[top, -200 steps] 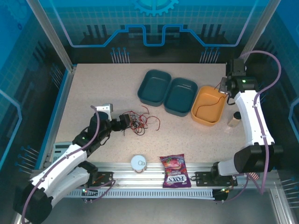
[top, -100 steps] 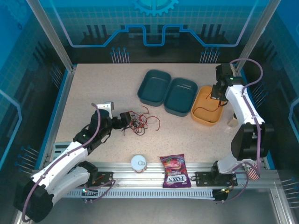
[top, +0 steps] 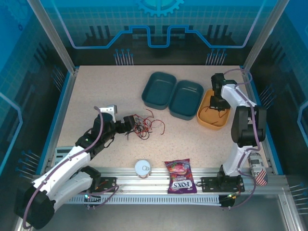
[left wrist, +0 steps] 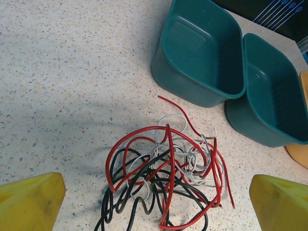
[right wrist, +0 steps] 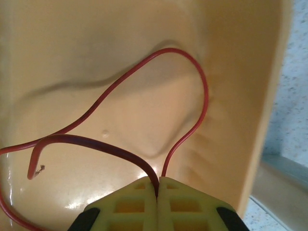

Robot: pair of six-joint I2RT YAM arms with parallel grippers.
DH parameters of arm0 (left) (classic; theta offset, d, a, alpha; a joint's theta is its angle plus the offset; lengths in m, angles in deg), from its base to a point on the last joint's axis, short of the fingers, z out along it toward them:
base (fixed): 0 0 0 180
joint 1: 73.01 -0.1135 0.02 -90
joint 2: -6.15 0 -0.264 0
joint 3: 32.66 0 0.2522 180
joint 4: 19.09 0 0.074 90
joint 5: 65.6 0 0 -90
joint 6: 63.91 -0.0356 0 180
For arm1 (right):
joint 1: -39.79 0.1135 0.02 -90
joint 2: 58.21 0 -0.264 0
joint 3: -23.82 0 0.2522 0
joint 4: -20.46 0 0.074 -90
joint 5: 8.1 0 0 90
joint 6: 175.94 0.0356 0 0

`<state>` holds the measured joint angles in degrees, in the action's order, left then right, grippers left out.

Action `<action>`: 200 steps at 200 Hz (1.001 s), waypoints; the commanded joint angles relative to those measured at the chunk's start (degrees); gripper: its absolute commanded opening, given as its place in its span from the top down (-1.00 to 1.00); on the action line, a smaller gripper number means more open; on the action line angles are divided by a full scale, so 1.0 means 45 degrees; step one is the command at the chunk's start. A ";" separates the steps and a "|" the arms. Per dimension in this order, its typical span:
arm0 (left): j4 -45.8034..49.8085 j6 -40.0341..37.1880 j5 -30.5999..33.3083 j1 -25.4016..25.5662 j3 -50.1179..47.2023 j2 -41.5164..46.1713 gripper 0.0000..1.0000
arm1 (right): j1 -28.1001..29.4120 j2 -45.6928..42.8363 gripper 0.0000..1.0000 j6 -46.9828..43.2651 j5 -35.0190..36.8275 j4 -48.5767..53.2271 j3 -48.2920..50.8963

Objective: Untangle the cables

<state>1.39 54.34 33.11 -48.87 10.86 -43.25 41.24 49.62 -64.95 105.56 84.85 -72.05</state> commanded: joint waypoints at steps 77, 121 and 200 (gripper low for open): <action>0.0044 0.0226 -0.0158 -0.0072 0.0213 0.0116 -0.98 | 0.0822 -0.0229 0.44 0.0215 0.0240 0.0707 -0.0183; 0.0190 0.0191 -0.0185 -0.0072 0.0542 -0.0075 -0.98 | 0.1088 -0.2058 0.16 0.0352 0.0795 0.1285 0.0240; 0.1228 0.0386 -0.1216 -0.0118 0.2037 -0.1599 -0.98 | 0.3164 -0.5243 0.07 0.0440 -0.0787 0.0840 0.0419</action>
<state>4.08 54.73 30.46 -48.87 16.65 -48.54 50.40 30.21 -64.03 107.48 90.14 -71.51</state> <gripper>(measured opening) 0.992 0.463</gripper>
